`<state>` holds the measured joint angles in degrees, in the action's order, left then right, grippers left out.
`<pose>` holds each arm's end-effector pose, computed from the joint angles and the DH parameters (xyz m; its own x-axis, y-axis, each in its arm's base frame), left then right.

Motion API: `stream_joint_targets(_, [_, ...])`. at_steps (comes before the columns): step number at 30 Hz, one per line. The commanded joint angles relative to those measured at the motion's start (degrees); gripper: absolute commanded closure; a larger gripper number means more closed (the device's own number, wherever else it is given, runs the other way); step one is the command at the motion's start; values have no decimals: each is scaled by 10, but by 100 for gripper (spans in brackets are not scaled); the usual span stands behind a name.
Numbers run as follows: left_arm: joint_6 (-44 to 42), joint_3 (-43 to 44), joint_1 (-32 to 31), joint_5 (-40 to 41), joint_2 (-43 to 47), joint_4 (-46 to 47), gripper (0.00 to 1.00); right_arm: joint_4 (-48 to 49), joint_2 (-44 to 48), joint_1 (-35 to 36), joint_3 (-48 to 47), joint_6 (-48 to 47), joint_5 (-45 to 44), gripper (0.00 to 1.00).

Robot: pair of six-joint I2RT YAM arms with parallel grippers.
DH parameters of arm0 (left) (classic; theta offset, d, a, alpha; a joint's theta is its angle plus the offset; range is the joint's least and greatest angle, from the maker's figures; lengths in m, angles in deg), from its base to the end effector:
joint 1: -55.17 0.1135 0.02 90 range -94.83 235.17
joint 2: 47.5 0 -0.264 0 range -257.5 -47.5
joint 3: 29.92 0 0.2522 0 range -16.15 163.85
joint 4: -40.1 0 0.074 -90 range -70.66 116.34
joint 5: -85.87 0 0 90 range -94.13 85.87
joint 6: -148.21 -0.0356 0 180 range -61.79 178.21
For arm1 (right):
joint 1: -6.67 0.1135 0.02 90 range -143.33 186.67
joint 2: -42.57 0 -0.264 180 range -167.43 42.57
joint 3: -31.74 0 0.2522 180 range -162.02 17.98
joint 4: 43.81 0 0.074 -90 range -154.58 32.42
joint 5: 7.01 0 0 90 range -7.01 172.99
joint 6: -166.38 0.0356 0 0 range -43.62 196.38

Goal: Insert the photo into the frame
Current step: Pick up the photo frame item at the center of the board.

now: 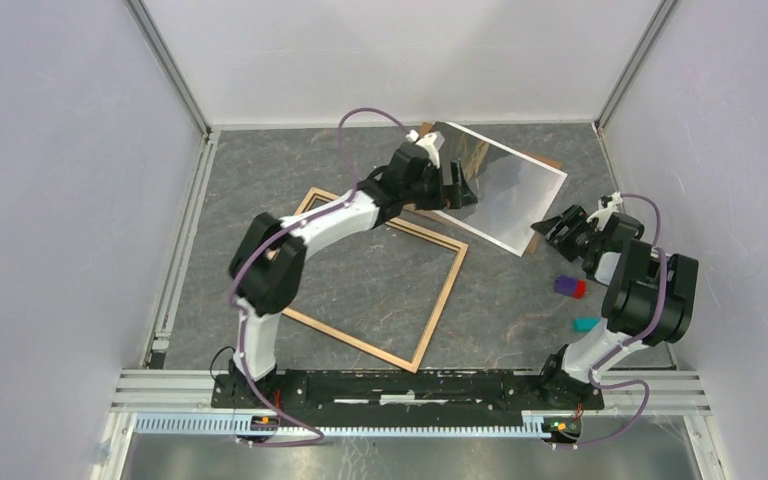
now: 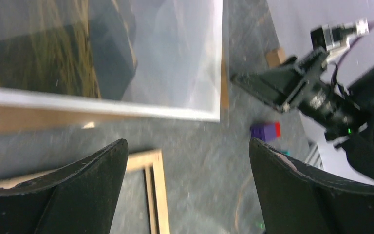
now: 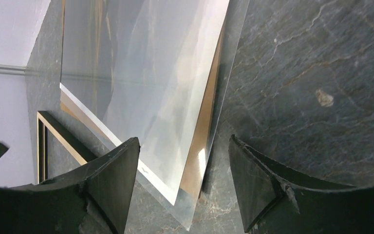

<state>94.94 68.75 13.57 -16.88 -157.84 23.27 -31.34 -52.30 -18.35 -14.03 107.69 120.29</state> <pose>0.3345 -0.3075 0.2581 -0.7600 -0.1053 -0.6414 0.4218 0.6708 -0.6100 0.2716 -0.1030 0.1249 -0.5161 0.6971 -0.4977 0.1919 0.6604 0.7259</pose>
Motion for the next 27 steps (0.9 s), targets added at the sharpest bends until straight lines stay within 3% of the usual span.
stream_joint_targets(1, [56, 119, 3, 46, -104, 55, 1, -5, -27, -10, -30, -20, -15, 26])
stream_joint_targets(7, [96, 227, 3, 48, -218, 36, 1, 5, -31, -21, -41, -16, -23, 26])
stream_joint_targets(11, [107, 299, 3, 40, -275, -43, 2, 26, -55, -21, -43, -3, -24, 26])
stream_joint_targets(19, [157, 278, 7, 39, -299, -77, 2, 168, -134, -22, -63, 105, 6, 27])
stream_joint_targets(27, [165, 275, 15, 0, -315, -75, 2, 389, -218, -21, -79, 263, 55, 27])
